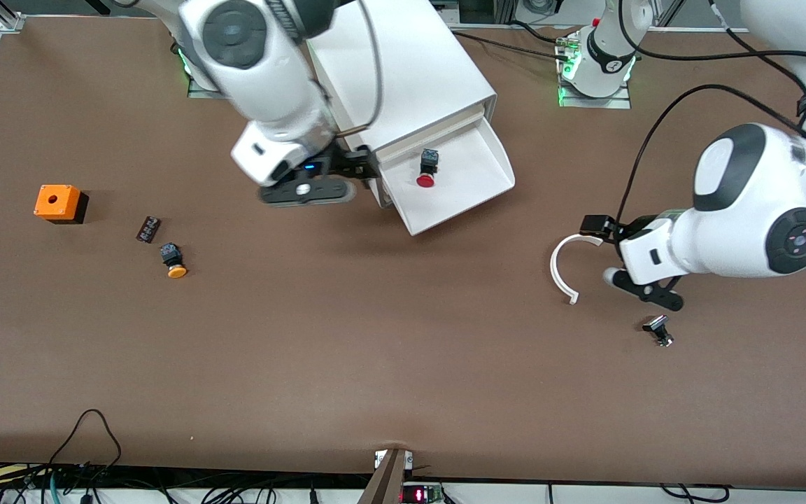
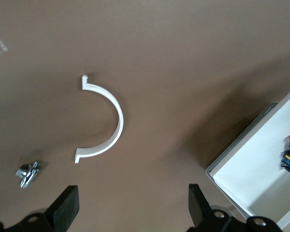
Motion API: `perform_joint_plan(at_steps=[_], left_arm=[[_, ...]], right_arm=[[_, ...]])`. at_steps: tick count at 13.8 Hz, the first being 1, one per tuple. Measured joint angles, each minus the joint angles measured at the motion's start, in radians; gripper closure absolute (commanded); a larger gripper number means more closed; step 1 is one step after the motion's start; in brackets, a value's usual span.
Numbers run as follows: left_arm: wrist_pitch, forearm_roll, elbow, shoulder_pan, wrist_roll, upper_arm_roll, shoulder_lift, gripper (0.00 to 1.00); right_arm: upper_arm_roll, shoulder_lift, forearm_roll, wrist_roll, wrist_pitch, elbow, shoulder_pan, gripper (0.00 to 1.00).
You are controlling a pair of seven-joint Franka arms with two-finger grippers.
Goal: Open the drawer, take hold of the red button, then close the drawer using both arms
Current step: 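Reach the right gripper over the open drawer toward the red button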
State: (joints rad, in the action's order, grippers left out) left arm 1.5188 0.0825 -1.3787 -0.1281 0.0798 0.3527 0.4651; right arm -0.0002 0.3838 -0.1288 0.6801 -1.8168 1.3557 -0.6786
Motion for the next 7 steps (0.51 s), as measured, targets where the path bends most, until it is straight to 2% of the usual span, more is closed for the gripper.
perform_joint_plan(at_steps=[4, 7], left_arm=[[-0.013, -0.029, 0.0, -0.029, -0.079, 0.0, -0.038, 0.0], [-0.013, -0.047, -0.001, -0.028, -0.115, 0.0, -0.04, 0.0]], right_arm=[[-0.001, 0.101, 0.016, 0.202, -0.089, -0.006, -0.144, 0.0], [-0.002, 0.176, 0.036, 0.289, -0.118, -0.031, -0.205, 0.0]])
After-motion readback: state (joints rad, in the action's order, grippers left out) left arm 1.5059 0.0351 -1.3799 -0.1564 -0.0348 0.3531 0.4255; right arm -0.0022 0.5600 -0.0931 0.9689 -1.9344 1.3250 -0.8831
